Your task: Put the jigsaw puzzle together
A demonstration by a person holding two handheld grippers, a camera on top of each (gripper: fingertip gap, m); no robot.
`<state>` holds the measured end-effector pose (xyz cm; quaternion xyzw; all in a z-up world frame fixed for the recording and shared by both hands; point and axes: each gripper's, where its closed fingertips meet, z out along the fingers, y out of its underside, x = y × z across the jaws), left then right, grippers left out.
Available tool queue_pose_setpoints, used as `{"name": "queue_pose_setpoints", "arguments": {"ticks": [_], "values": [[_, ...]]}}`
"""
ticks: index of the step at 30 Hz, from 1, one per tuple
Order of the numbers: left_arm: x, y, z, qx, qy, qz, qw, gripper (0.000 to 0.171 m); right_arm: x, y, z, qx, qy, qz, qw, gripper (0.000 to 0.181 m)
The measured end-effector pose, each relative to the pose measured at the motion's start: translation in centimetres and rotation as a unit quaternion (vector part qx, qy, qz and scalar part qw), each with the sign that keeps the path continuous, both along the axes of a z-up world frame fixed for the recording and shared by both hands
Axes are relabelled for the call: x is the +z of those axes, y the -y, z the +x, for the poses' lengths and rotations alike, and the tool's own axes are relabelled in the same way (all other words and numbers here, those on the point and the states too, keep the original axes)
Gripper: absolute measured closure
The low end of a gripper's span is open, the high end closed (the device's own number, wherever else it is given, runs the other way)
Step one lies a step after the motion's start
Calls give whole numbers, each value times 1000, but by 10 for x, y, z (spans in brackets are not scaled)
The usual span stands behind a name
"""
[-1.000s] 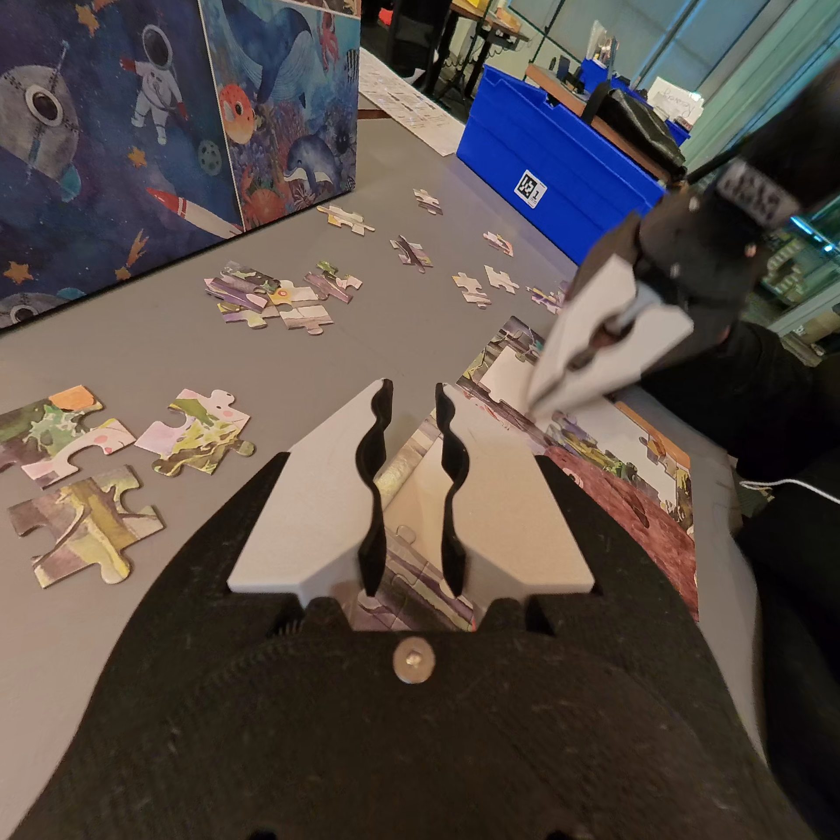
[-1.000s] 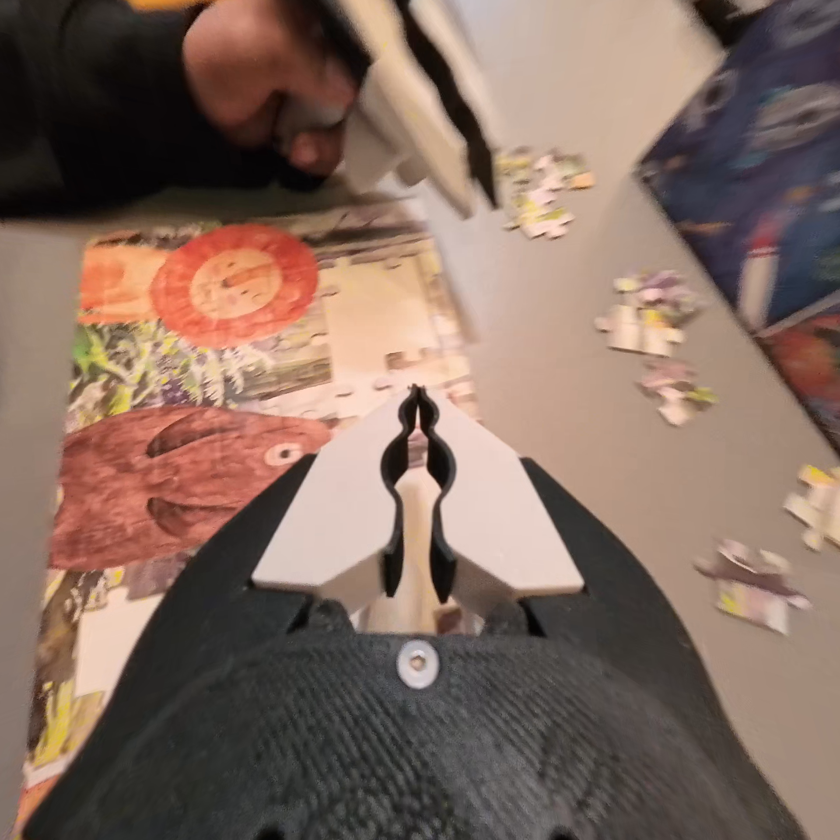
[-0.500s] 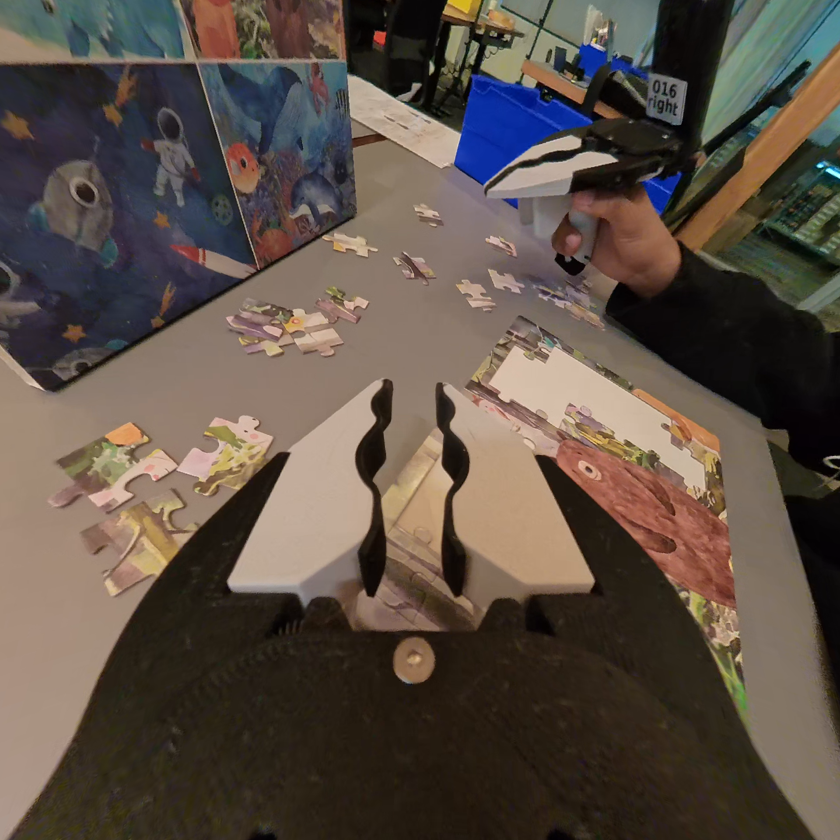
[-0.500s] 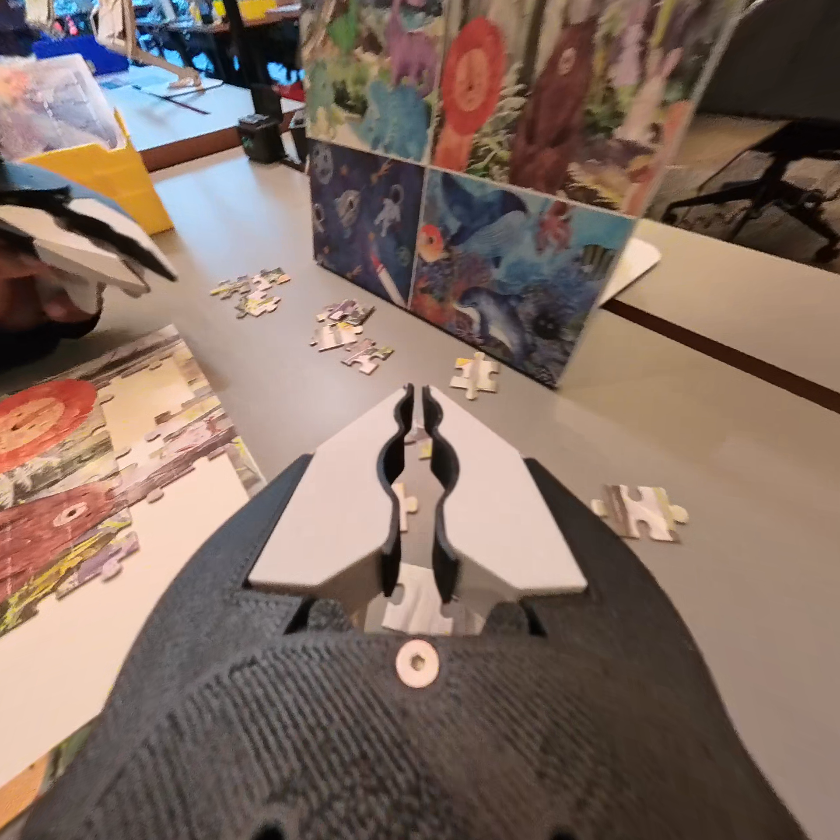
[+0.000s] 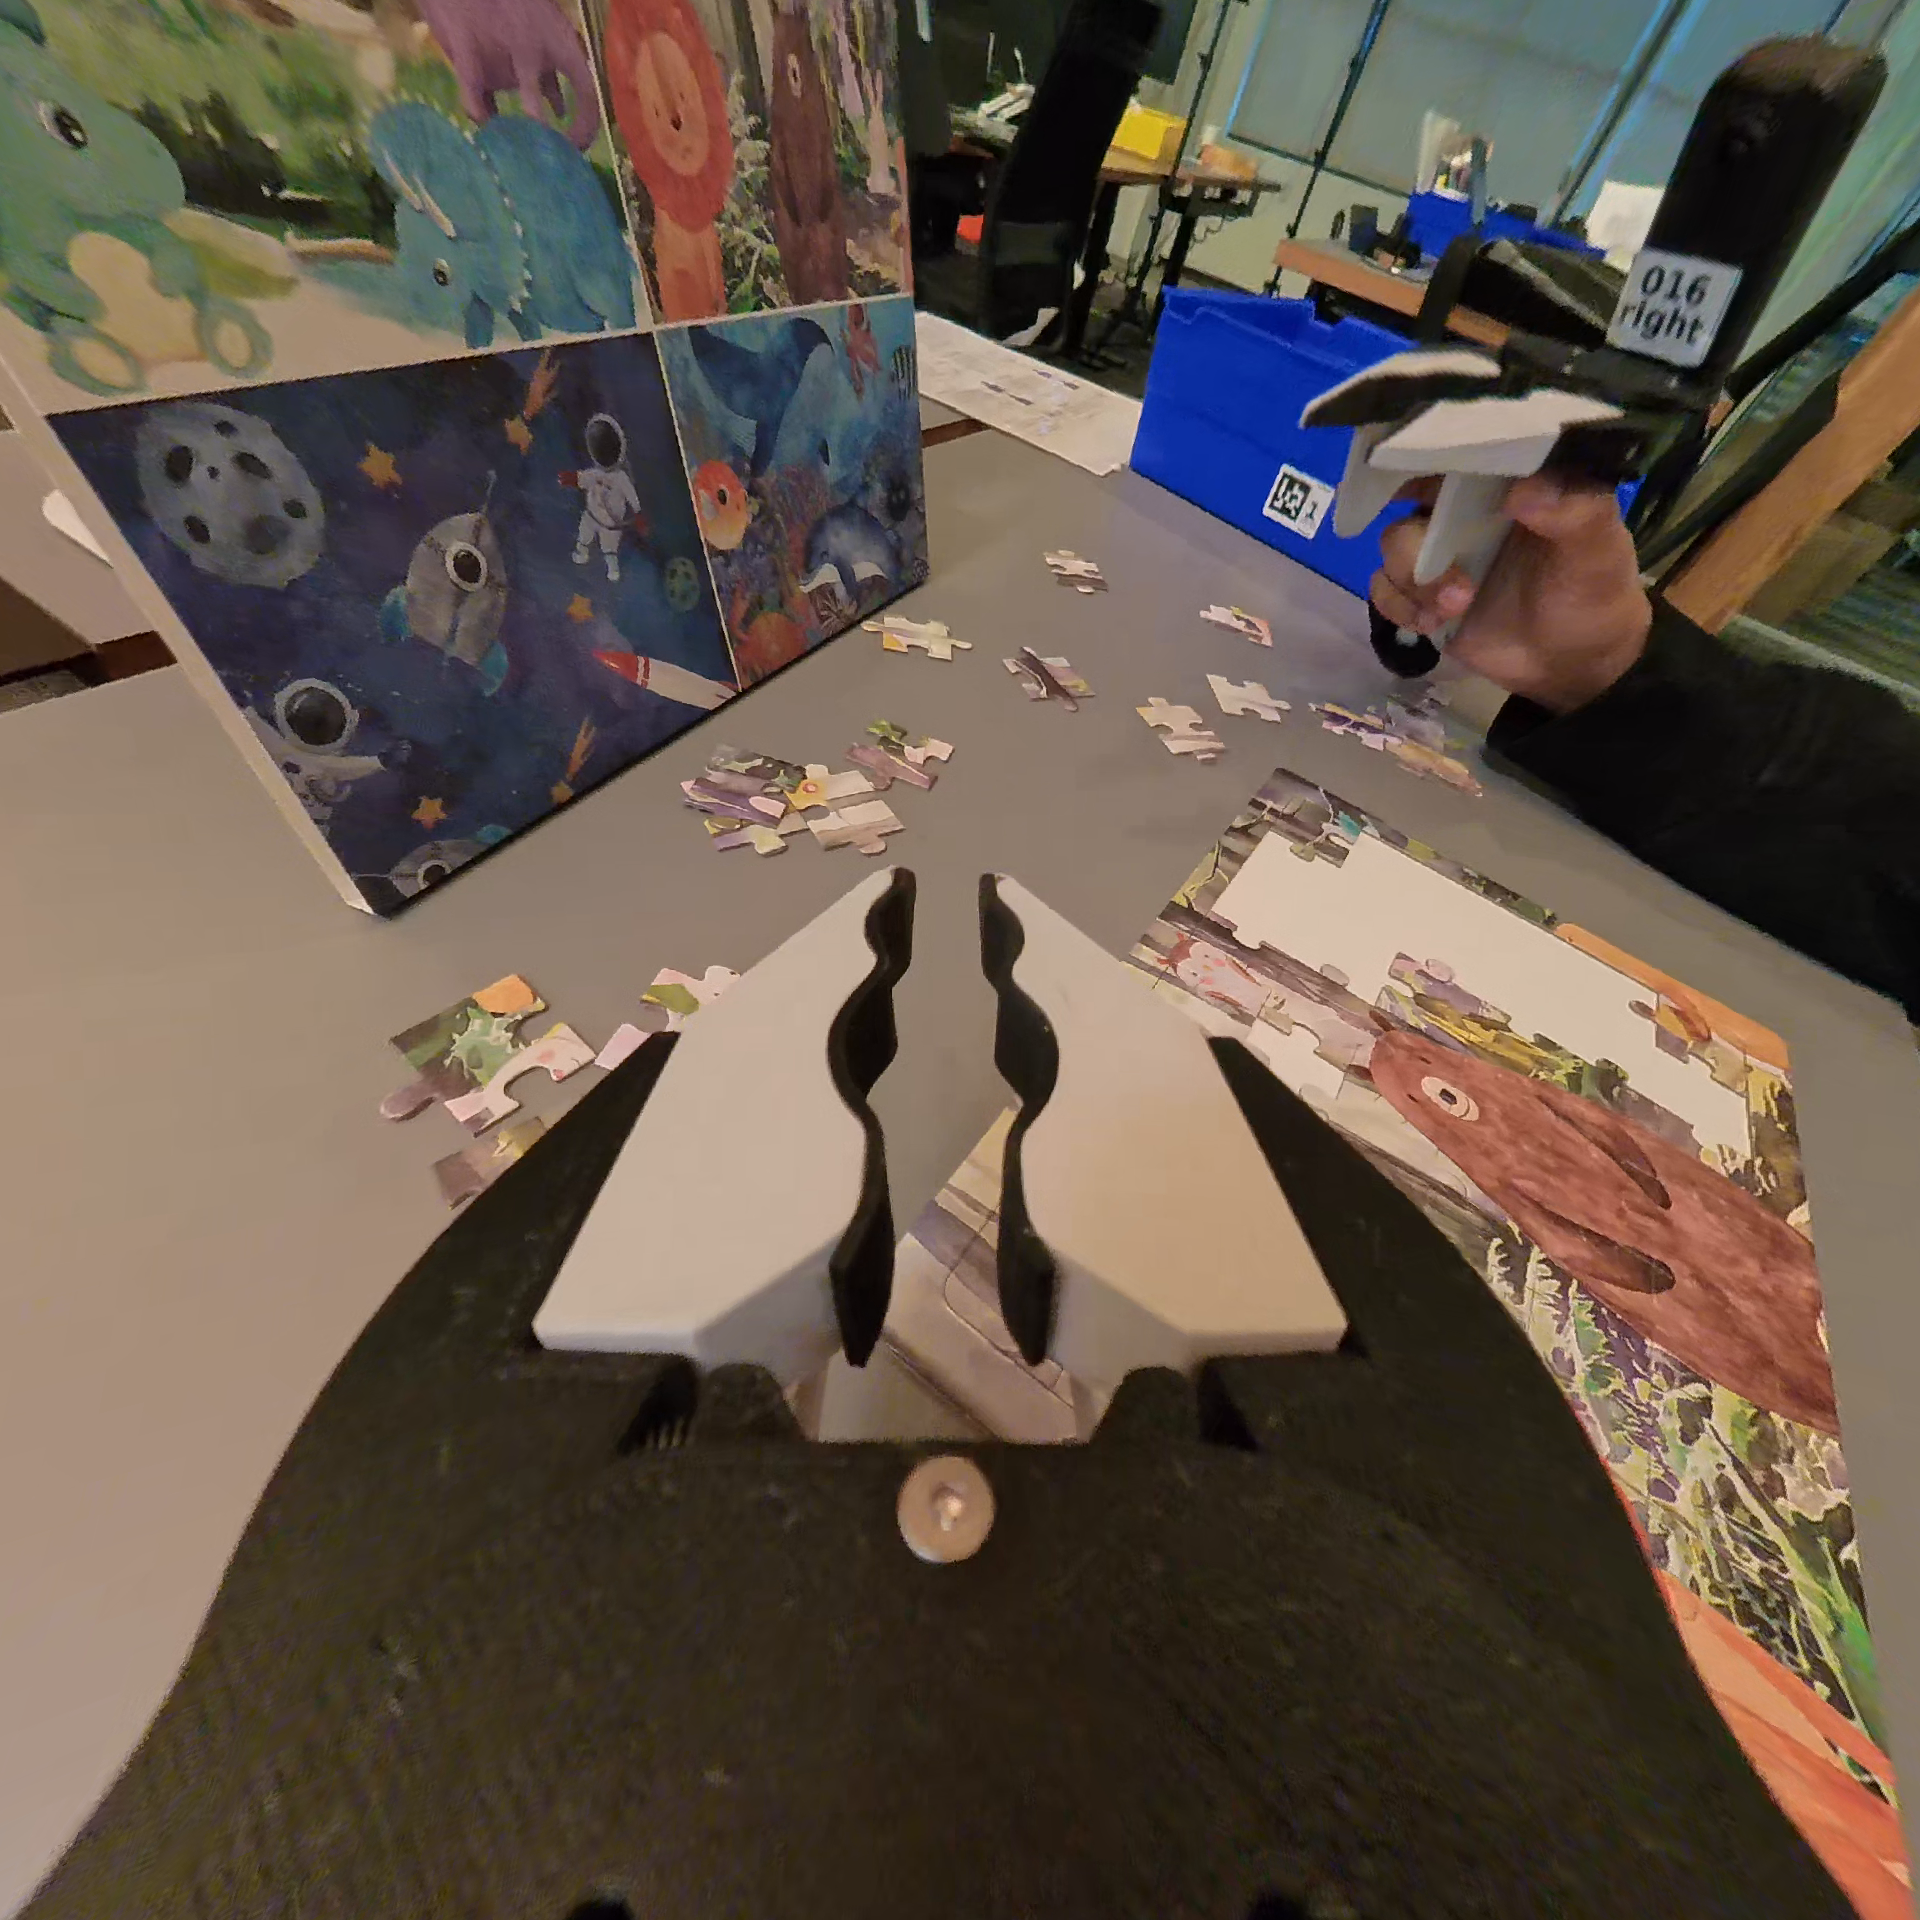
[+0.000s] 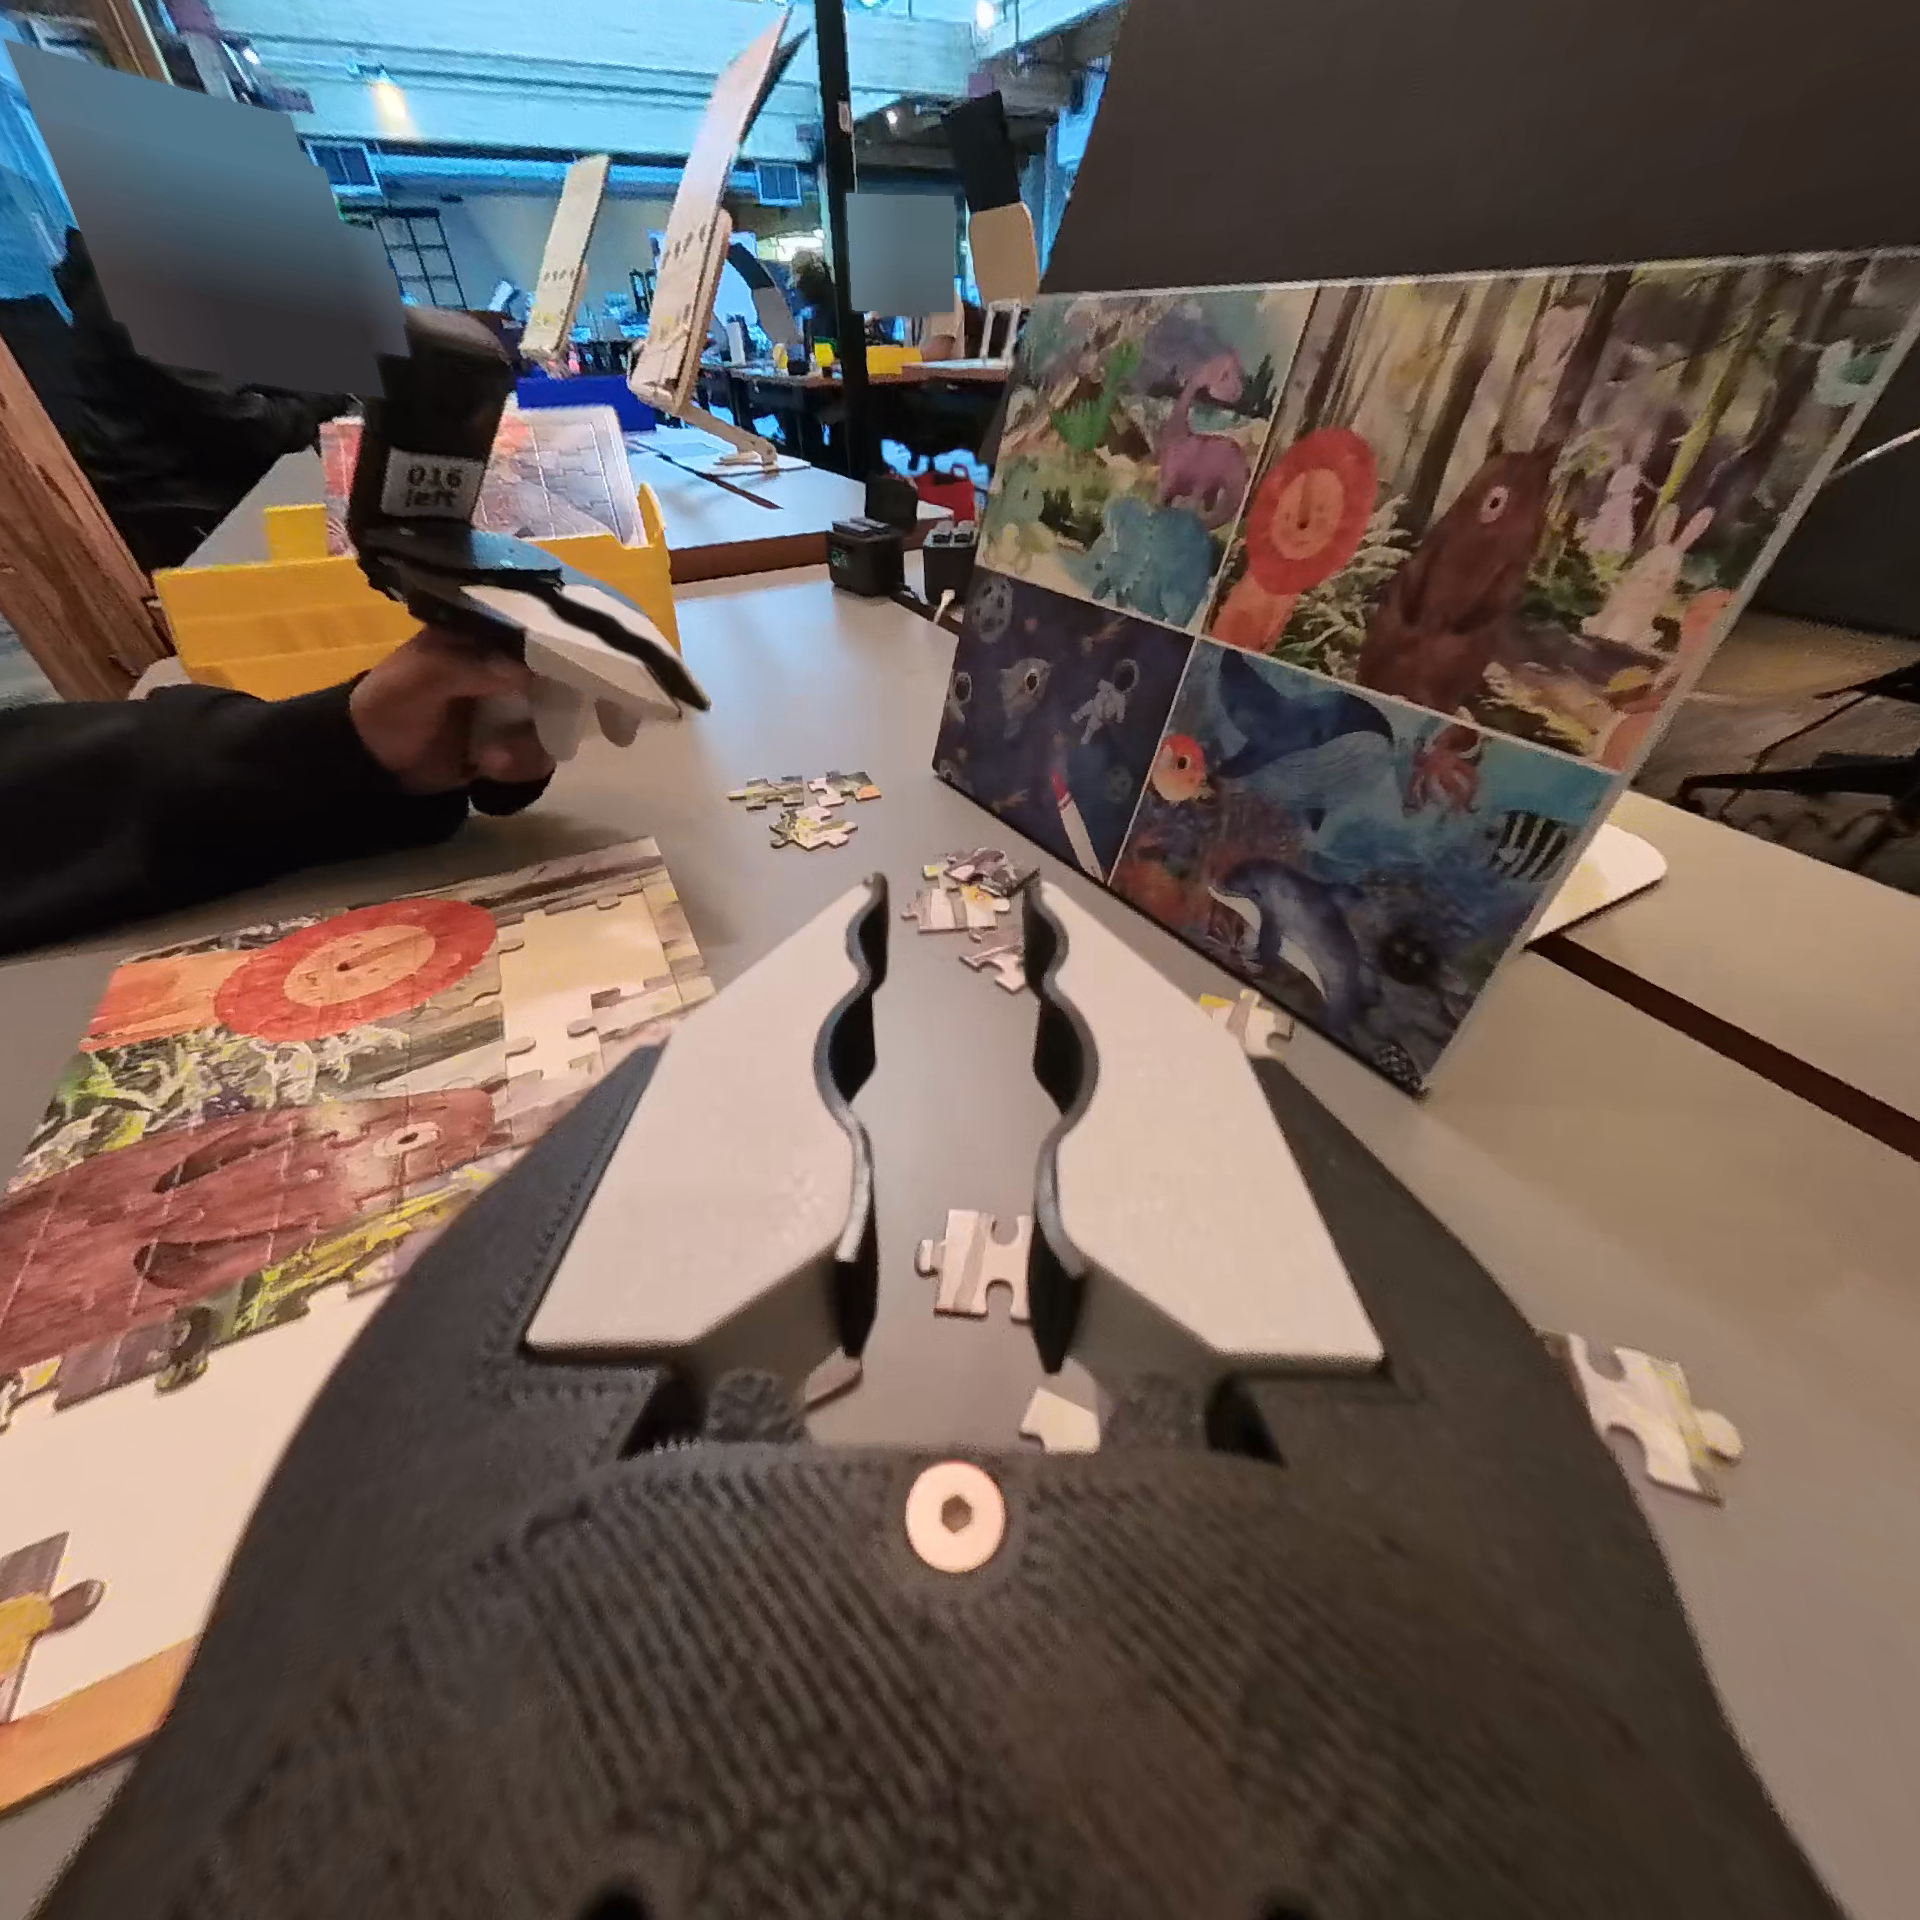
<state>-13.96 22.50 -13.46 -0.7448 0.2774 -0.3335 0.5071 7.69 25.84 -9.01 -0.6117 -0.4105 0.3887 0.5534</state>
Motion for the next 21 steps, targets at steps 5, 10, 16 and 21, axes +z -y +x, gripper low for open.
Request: {"name": "queue_pose_setpoints", "arguments": {"ticks": [5, 10, 16, 21], "values": [[4, -1, -5, 5, 21, 3, 1000, 162, -15, -2, 3, -15, 16, -8, 1000, 161], [5, -1, -5, 5, 20, 7, 1000, 162, -20, -8, 9, -27, 5, -21, 999, 164], [5, 0, -3, 6, 11, 15, 1000, 162, -19, -7, 12, -20, -14, -16, 1000, 160], [5, 1, -2, 3, 12, 16, 1000, 163, -11, -5, 16, -12, -46, -20, 999, 151]]}}
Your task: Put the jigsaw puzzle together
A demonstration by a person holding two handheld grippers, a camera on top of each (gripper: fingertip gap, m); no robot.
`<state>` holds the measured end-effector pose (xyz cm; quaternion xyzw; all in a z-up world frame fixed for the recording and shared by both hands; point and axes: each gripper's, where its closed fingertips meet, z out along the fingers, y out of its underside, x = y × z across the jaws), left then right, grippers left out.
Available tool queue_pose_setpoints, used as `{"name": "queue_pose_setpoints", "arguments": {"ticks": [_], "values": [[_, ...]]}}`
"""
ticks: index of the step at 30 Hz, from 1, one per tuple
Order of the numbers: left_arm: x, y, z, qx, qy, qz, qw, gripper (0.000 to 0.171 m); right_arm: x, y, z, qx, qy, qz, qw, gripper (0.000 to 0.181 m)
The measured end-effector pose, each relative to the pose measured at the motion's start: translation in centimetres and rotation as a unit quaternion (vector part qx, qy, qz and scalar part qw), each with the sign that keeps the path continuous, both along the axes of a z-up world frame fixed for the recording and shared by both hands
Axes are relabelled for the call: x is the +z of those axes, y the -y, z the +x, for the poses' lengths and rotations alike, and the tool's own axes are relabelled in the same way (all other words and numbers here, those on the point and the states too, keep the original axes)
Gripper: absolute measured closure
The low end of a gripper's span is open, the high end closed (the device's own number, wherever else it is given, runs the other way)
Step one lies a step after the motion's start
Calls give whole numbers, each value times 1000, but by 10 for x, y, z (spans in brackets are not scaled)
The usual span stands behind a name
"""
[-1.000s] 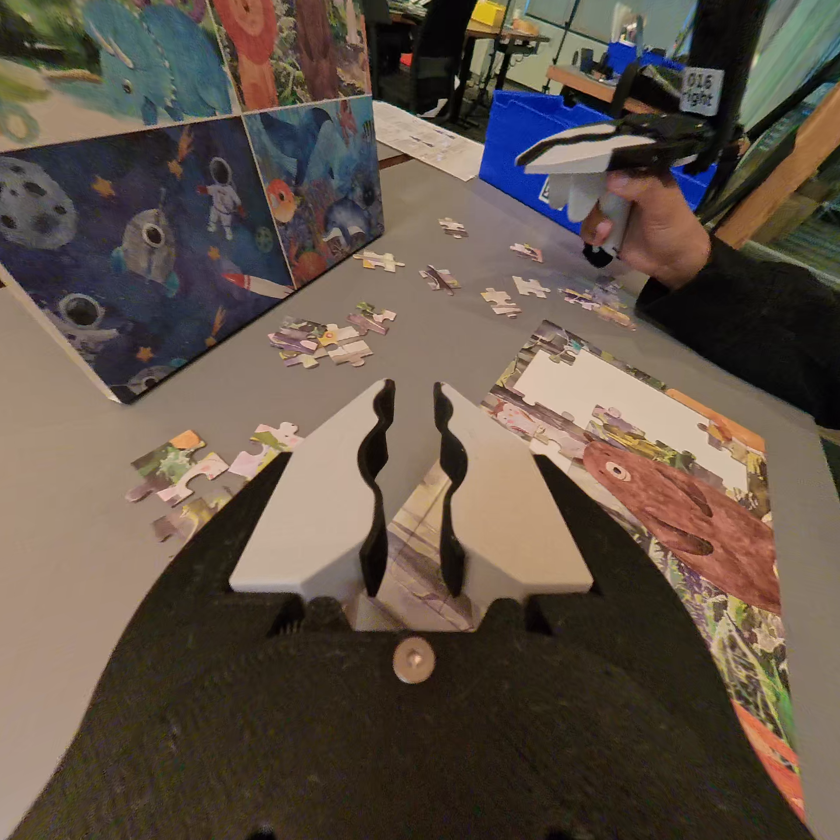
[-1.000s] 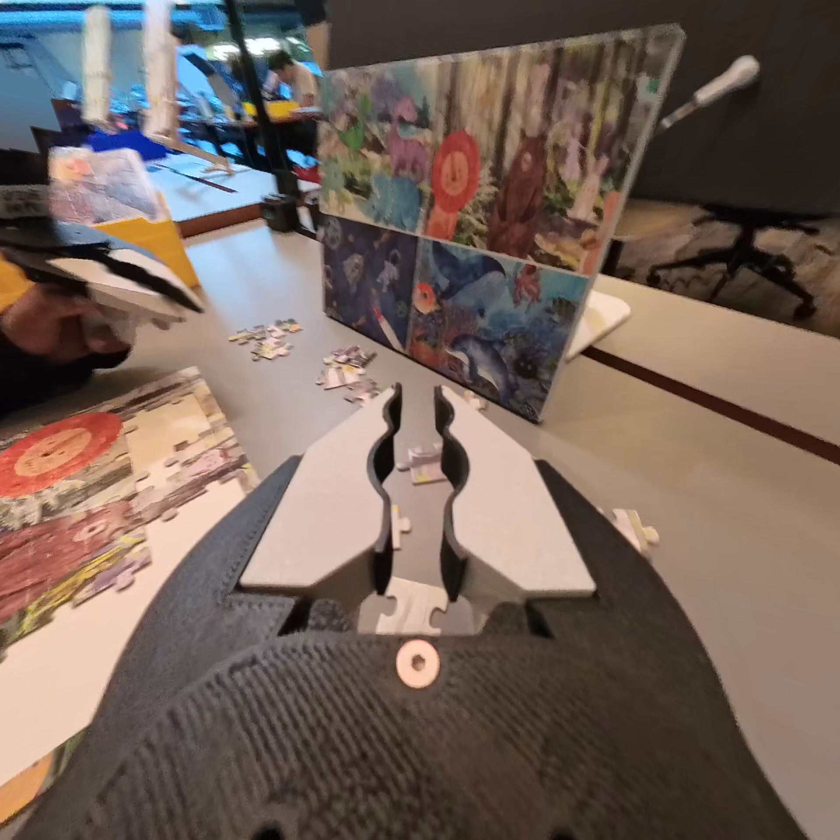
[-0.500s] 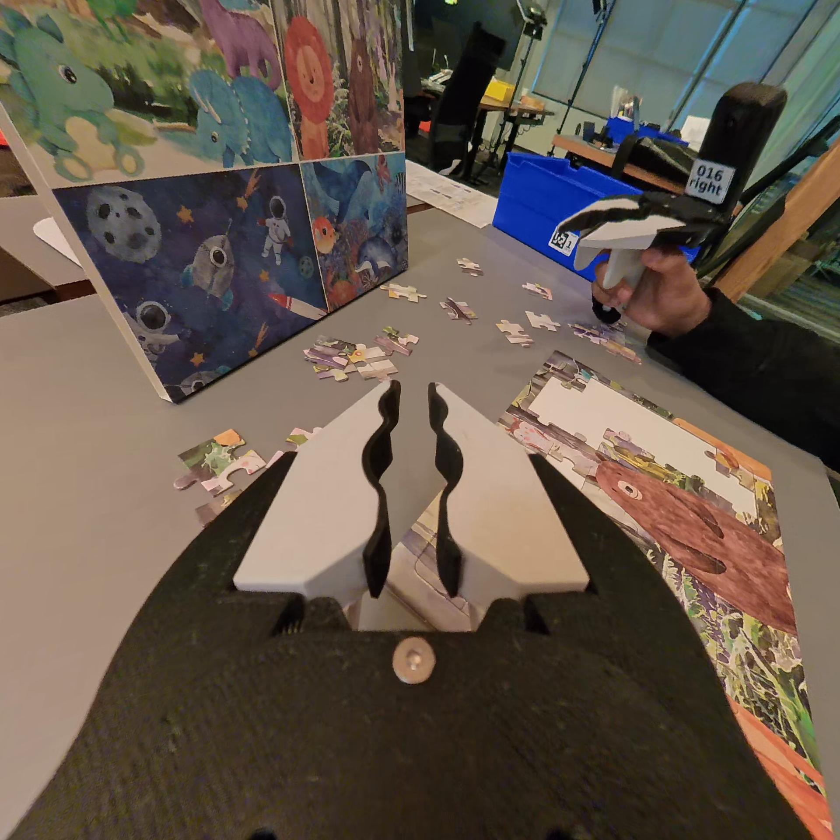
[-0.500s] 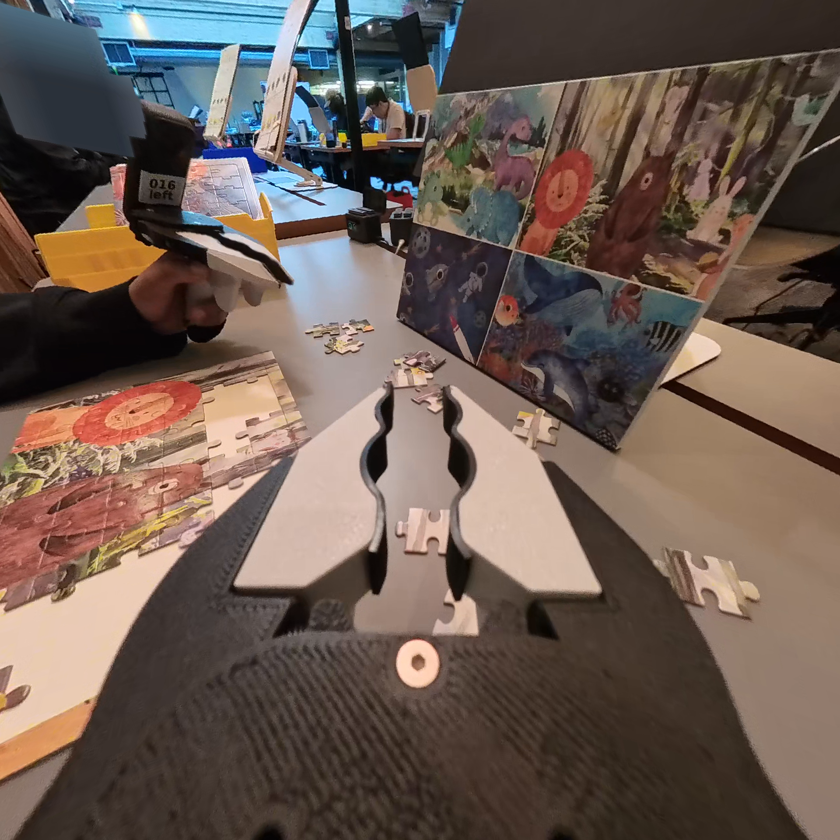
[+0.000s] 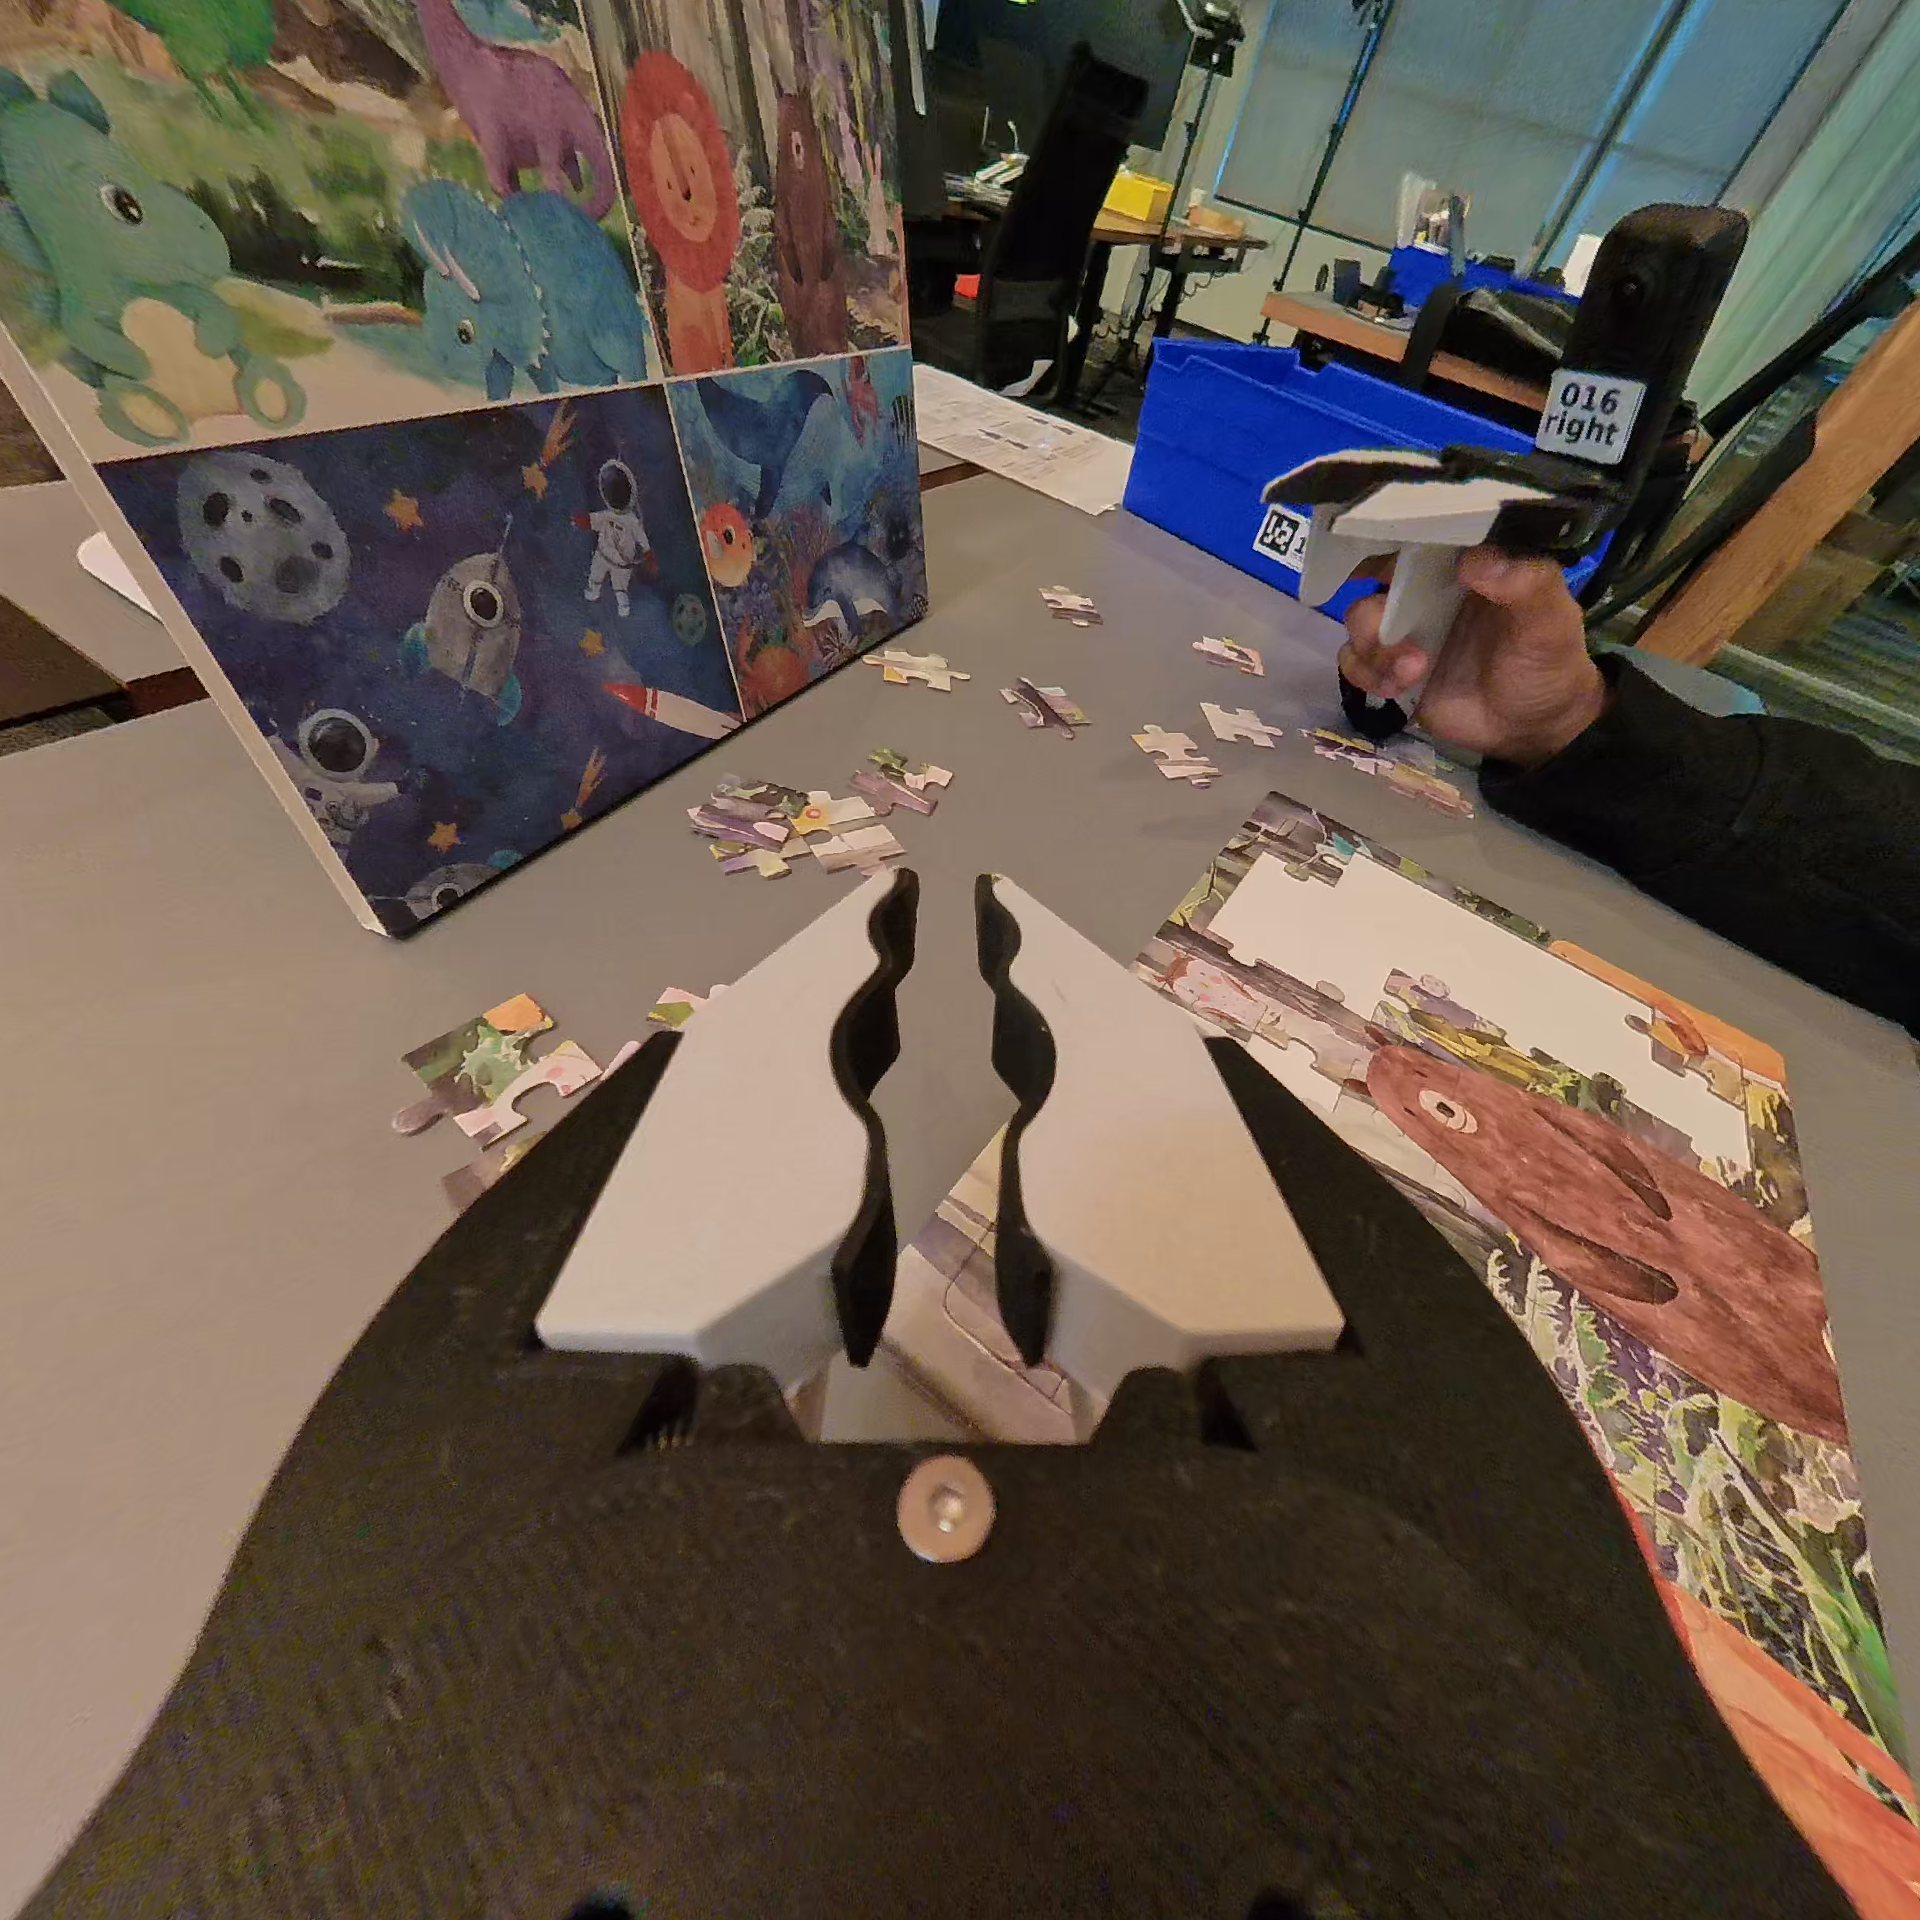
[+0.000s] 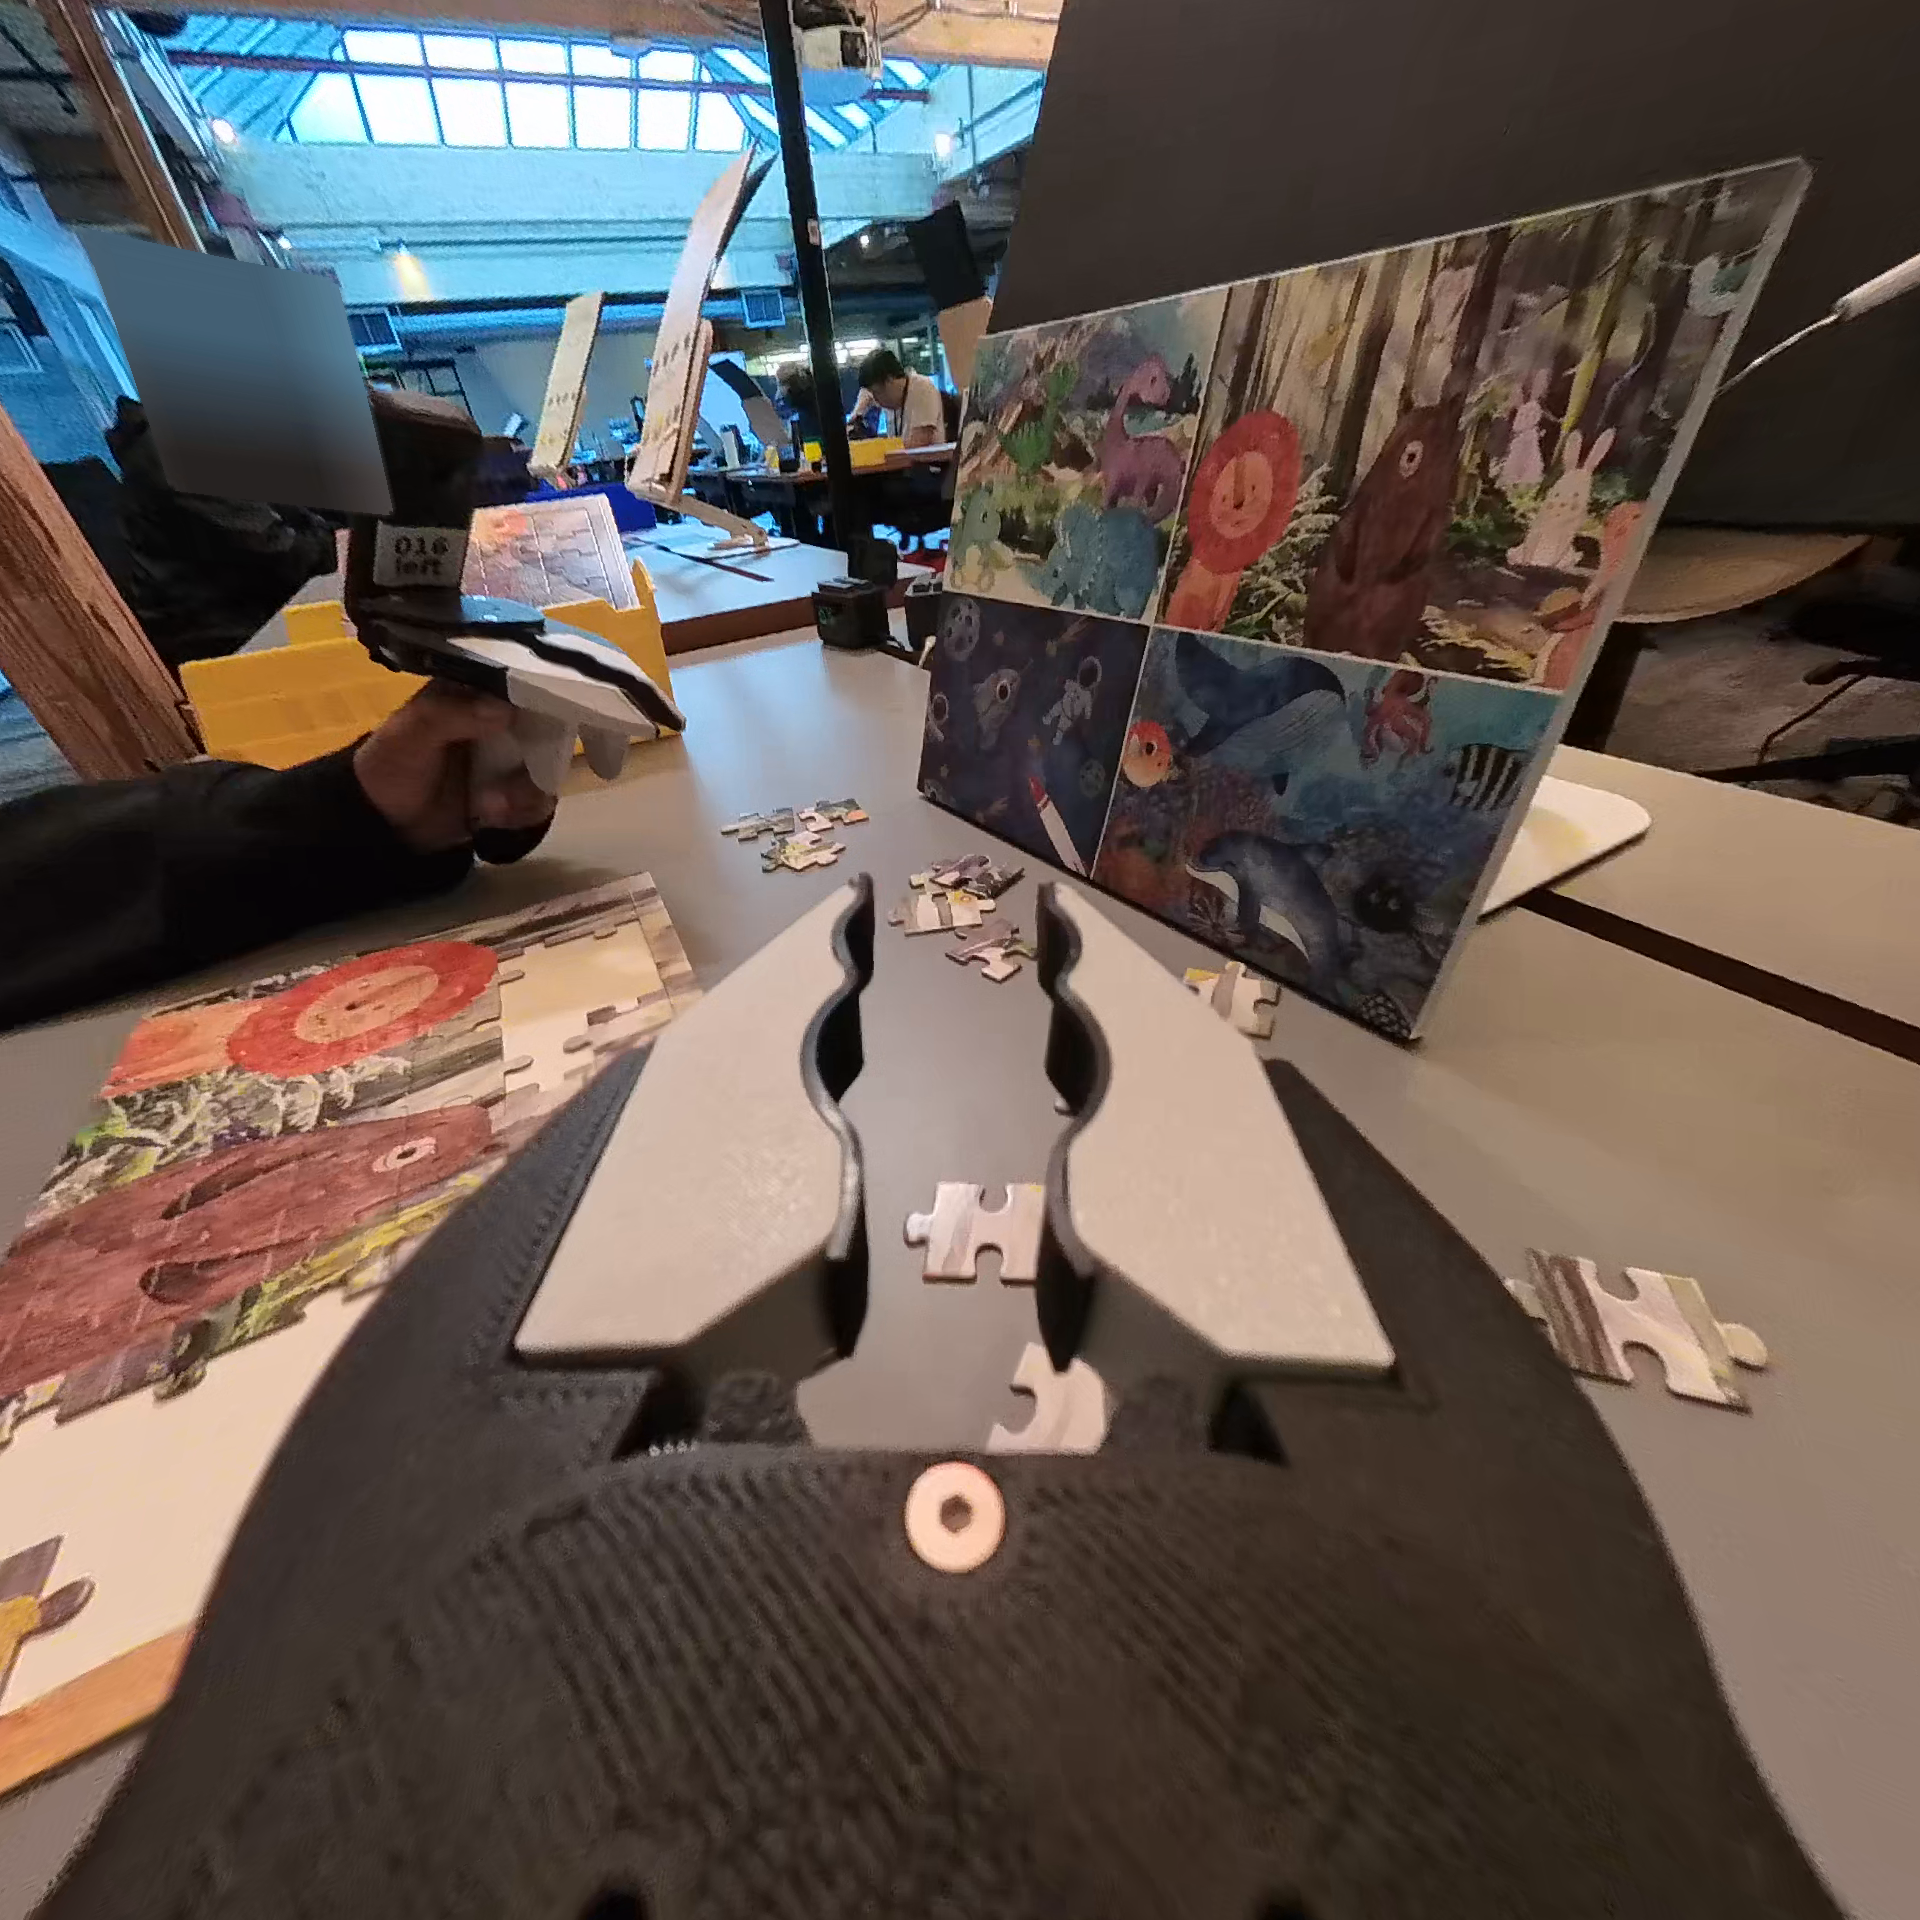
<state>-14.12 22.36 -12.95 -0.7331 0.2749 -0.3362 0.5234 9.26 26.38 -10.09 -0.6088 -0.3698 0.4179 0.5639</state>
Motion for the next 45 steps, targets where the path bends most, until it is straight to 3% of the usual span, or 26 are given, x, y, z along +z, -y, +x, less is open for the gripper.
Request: {"name": "queue_pose_setpoints", "arguments": {"ticks": [16, 22, 31, 45], "values": [[-12, 4, 9, -15, -42, 2, 999, 164, 4, 0, -3, -5, 13, -17, 1000, 162], [9, 13, 16, -20, -35, 56, 998, 171, 5, 10, -15, 12, 11, -34, 999, 161], [-9, 14, 23, -39, -59, 33, 997, 171, 0, 10, -19, -10, 55, -6, 998, 164], [-8, 15, 23, -37, -60, 32, 997, 171, 40, -3, 21, -86, 2, 26, 996, 167]]}}
